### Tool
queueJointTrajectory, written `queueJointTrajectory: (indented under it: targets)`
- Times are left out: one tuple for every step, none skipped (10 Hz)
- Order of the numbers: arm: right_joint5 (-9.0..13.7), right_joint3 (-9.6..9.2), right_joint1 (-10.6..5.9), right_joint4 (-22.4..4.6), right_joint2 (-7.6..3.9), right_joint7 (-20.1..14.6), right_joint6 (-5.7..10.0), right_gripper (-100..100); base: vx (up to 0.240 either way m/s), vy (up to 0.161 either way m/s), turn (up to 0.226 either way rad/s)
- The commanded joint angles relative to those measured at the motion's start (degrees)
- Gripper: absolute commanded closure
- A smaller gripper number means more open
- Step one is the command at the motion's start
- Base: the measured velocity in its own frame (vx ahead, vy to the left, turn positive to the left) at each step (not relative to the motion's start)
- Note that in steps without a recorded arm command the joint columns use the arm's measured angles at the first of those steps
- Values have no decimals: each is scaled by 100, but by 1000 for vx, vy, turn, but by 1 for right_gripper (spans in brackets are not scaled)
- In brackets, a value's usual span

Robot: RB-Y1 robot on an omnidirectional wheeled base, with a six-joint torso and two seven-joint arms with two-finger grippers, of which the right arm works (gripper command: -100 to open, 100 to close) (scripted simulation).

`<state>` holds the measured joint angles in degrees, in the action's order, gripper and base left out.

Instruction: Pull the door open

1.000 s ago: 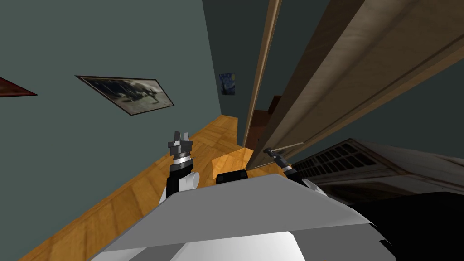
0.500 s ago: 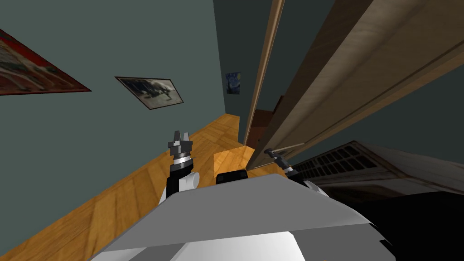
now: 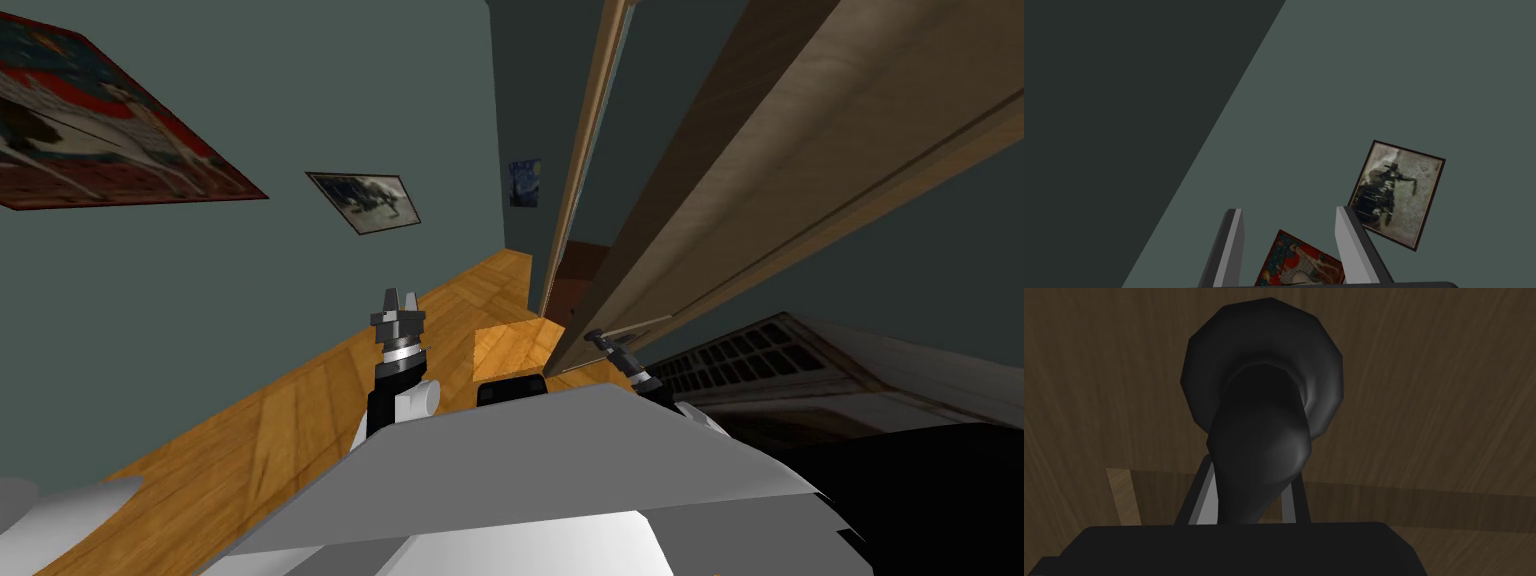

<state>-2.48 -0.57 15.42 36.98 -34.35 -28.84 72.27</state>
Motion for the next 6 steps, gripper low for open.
queueJointTrajectory:
  targets:
    - [0,0,0,0,0,0,0,100,-91,-25,36]
    - [-10,-10,-21,-62,-9,-12,47,100,-154,-56,182]
    - [-12,-10,-26,-75,-12,-14,57,100,-209,-73,195]
    - [-16,-12,-37,-103,-19,-18,81,100,-183,-63,110]
    - [-20,-15,-50,-134,-27,-23,107,100,-200,-58,119]
    - [-24,-17,-64,-168,-35,-28,135,100,-173,-70,148]
